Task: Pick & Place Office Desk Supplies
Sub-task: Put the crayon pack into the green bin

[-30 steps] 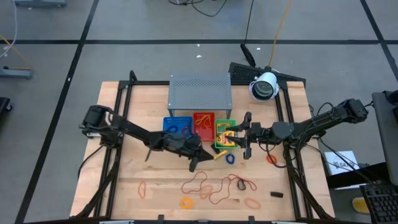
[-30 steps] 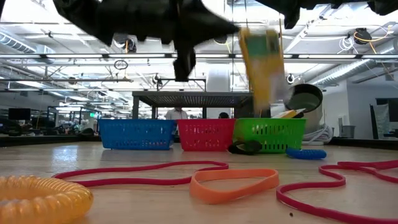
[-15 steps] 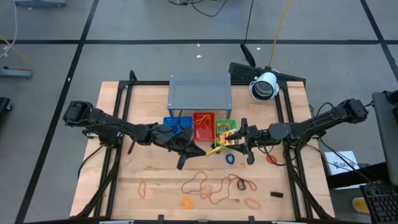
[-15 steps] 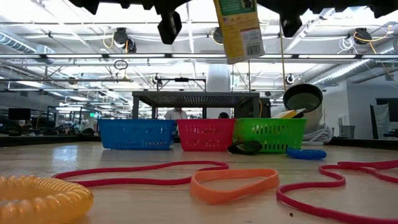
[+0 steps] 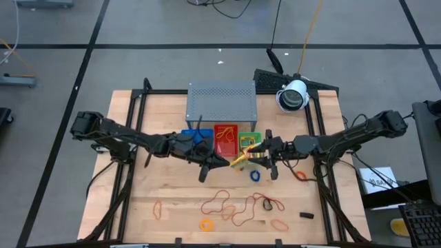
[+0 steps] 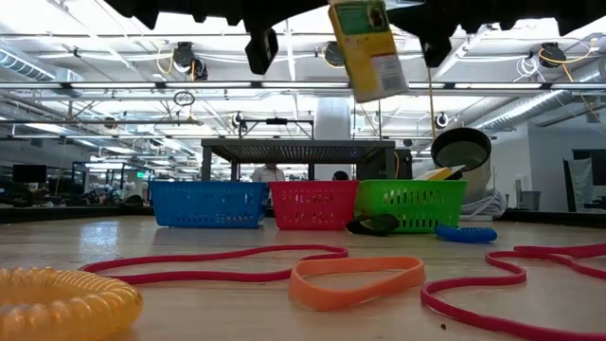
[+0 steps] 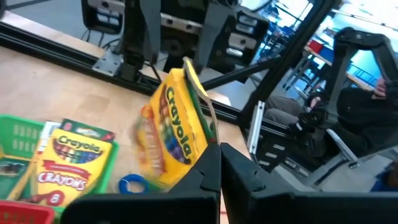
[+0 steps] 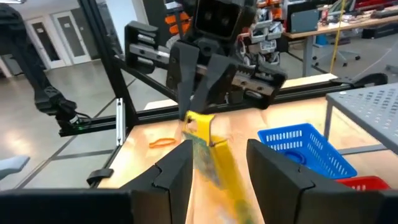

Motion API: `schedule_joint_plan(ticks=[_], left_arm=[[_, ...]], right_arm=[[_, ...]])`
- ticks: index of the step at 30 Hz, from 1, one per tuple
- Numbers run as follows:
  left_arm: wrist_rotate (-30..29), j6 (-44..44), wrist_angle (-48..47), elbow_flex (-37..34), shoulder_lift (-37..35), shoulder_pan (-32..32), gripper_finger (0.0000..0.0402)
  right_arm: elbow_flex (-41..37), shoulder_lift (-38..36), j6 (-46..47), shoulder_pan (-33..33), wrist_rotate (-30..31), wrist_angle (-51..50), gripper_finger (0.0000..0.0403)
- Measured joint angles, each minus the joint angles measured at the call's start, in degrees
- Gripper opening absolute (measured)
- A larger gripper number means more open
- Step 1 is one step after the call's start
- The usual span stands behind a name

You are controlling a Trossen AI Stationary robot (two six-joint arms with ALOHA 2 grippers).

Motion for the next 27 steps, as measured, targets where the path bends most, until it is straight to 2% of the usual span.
schedule_joint_plan(ticks=[2,13,16,20,27], left_arm=[[0.0,0.0,0.0,0.0,0.0,0.5,0.0],[0.1,0.0,-0.4,0.0,0.0,1.1,0.0],[0.1,0.0,-0.4,0.0,0.0,1.1,0.0],[0.2,0.0,-0.5,0.0,0.0,1.1,0.0],[0.2,-0.2,-0.9,0.0,0.0,1.1,0.0]], right_arm=[[0.0,0.9,0.1,-1.0,-1.7,0.9,0.0144],[0.0,4.0,-0.4,-3.2,-1.8,5.6,0.0134],[0.0,4.0,-0.4,-3.4,-1.8,5.7,0.0102],[0.0,4.0,-2.2,-3.4,-1.7,5.7,0.0021],[0.0,4.0,-3.2,-3.3,-1.4,5.7,0.0001]])
